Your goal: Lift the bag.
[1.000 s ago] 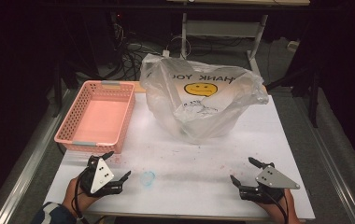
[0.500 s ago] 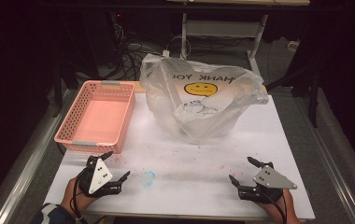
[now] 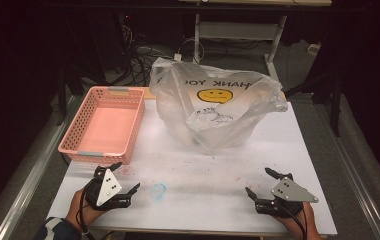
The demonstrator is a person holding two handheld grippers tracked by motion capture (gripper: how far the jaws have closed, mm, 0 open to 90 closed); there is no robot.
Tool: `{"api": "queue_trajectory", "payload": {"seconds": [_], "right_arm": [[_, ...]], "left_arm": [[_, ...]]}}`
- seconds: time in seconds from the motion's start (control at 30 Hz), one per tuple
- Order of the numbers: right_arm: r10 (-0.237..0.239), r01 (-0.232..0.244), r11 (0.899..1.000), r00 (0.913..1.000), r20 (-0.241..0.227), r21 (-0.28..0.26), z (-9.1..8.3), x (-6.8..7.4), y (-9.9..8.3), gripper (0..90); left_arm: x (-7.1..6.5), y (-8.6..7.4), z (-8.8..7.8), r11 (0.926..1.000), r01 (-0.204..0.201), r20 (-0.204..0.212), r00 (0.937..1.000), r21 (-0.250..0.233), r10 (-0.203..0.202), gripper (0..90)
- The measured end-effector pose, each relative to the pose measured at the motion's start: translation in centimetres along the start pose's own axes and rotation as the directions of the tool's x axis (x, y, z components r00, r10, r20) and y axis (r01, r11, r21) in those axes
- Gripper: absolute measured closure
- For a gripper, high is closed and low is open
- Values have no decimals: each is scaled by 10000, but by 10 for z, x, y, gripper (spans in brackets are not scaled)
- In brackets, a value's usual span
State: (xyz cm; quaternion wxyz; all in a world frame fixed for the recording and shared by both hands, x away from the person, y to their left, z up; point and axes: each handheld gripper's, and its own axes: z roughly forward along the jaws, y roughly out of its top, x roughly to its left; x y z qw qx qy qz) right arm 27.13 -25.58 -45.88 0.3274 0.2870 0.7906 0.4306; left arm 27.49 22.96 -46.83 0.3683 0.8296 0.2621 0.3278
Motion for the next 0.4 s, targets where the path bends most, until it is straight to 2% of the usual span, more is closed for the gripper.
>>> {"api": "queue_trajectory", "payload": {"seconds": [0.4], "right_arm": [[66,-66,10000,10000,6,9,0,-1,0,165]], "left_arm": [[1,2,4,9999,-40,69,10000,124,39,159]]}}
